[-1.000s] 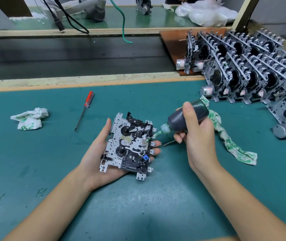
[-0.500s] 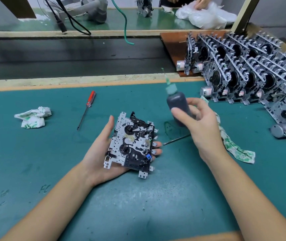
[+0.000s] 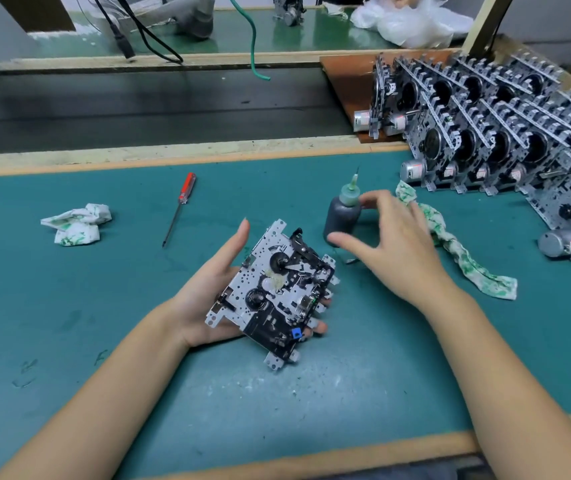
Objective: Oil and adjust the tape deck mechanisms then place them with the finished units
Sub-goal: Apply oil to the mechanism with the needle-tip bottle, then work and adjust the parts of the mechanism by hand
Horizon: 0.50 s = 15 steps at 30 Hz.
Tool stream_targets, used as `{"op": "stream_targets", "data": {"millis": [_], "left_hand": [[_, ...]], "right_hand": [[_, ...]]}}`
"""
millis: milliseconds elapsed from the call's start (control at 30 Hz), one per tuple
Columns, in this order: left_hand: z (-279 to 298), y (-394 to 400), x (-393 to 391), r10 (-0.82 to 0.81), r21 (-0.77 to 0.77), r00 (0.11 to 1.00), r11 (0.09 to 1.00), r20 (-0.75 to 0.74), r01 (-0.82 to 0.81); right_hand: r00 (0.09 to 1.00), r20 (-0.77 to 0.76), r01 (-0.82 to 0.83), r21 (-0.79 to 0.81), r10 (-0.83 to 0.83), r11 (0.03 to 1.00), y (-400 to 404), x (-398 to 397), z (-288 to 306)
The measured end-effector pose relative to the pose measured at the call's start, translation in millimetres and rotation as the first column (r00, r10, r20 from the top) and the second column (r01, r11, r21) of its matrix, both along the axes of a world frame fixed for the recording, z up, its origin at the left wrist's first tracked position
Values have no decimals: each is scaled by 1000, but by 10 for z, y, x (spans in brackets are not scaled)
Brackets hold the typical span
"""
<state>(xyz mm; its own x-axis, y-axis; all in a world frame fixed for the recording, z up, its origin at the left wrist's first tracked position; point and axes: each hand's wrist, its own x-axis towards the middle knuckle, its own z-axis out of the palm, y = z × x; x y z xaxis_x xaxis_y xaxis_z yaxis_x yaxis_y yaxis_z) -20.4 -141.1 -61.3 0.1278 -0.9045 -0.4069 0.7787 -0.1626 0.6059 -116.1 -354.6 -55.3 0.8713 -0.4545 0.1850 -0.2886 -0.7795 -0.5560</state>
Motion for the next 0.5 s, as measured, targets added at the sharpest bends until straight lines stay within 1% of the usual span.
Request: {"op": "stream_targets", "data": {"millis": [67, 100, 133, 167, 200, 233, 267, 300, 367, 467, 500], "left_hand": [[18, 4, -18, -17, 32, 1000, 999, -5, 17], [25, 8, -22, -33, 38, 999, 999, -1, 33], [26, 13, -26, -42, 46, 999, 998, 11, 41], [25, 17, -26, -44, 54, 999, 998, 22, 43], [16, 19, -20, -50, 56, 998, 997, 26, 48], [12, 20, -13, -60, 60, 998, 997, 28, 58], [14, 19, -6, -71, 73, 997, 995, 30, 69], [19, 17, 4, -87, 97, 996, 992, 34, 83], [53, -8, 19, -148, 151, 987, 979, 57, 138], [140, -77, 43, -277, 213, 949, 947, 152, 242], [163, -106, 49, -305, 261, 931, 932, 199, 250]], "right_hand": [[988, 110, 110, 22, -111, 994, -30, -98, 120], [976, 171, 128, 36, -132, 991, -32, -157, 170], [977, 193, 89, 18, -90, 996, -18, -228, 203], [987, 161, -12, -31, 17, 999, 12, -301, 217], [982, 89, -156, -105, 166, 982, 64, -379, 203], [952, -11, -301, -196, 305, 933, 132, -454, 168], [914, -95, -405, -291, 395, 867, 190, -516, 118], [893, -130, -446, -383, 431, 809, 226, -565, 76], [884, -103, -436, -530, 455, 727, 244, -613, 37], [856, -56, -422, -648, 513, 633, 211, -606, 10], [847, -57, -427, -665, 529, 612, 216, -608, -10]]}}
